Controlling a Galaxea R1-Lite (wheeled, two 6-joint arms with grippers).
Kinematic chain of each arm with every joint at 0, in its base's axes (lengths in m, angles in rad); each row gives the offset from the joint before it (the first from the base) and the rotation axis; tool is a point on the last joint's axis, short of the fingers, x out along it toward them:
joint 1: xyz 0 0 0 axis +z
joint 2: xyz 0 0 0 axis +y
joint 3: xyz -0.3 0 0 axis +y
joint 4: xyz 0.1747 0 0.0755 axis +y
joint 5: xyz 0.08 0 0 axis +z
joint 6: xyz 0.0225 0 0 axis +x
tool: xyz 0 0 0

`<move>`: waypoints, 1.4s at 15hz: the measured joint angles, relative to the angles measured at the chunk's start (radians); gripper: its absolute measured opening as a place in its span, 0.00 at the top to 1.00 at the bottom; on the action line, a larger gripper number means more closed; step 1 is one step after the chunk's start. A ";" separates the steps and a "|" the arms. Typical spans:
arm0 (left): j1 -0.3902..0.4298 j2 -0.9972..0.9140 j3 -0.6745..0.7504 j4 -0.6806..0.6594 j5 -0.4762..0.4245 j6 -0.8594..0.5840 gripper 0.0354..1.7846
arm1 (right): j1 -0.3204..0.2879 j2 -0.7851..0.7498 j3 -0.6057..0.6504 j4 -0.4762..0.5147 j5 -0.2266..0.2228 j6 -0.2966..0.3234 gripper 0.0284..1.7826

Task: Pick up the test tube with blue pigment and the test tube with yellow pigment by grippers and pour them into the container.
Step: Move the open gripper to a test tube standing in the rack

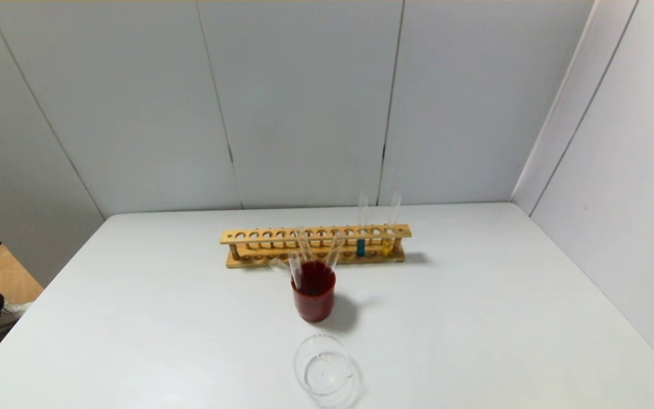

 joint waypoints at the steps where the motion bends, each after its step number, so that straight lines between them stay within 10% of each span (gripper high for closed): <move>1: 0.000 0.000 0.000 0.000 0.000 0.000 0.02 | 0.000 0.000 0.000 -0.005 0.004 -0.009 0.02; 10: 0.000 0.000 0.000 0.000 0.000 -0.001 0.02 | 0.023 0.362 -0.486 0.092 0.279 -0.006 0.02; 21: 0.000 0.000 0.000 0.000 0.000 -0.001 0.02 | 0.150 1.253 -0.702 -0.366 0.386 0.023 0.02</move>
